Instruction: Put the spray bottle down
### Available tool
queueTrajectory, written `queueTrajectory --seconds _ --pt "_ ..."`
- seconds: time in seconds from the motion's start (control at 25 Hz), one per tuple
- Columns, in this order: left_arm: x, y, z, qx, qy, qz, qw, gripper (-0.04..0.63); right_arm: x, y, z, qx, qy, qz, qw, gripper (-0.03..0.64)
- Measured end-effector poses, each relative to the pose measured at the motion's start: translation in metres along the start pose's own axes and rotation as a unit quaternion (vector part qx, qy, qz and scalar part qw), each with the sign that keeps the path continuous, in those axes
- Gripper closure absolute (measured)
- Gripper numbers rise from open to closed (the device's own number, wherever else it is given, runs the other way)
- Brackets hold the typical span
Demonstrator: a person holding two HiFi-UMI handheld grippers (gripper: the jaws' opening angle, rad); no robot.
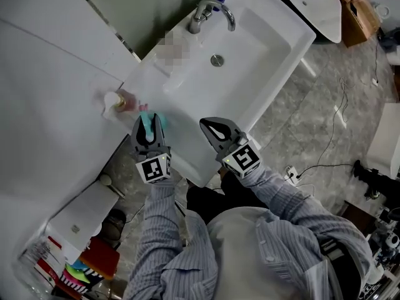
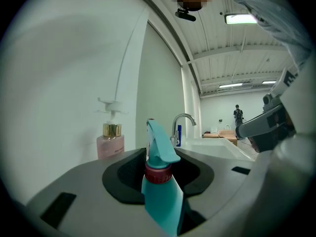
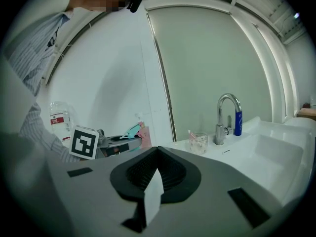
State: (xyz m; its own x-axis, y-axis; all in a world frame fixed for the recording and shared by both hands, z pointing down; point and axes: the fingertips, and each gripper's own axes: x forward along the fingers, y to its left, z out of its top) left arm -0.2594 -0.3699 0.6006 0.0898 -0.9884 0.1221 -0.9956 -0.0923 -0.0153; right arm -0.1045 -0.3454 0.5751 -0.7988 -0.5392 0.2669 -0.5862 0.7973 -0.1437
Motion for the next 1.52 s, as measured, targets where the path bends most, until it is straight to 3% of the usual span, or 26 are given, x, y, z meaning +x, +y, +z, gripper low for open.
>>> queueTrajectory --seconds 0.4,1.2,1.52 --pt "-0.002 -0.008 -0.026 0.008 -0.005 -0.002 1.0000 0.459 -0.003 0.000 -0.010 0.000 0.012 0.007 1.000 0.601" --pt "-0.055 -0.011 -0.029 0.025 0.020 0.004 0.9995 0.450 -0.027 0.034 0.008 -0.023 -0.006 0.025 0.999 0.601" --pt "-0.100 -0.021 0.013 0.031 -0.002 0.005 0.9995 0.575 -0.048 0.054 0.037 -0.029 -0.037 0.015 0.999 0.601"
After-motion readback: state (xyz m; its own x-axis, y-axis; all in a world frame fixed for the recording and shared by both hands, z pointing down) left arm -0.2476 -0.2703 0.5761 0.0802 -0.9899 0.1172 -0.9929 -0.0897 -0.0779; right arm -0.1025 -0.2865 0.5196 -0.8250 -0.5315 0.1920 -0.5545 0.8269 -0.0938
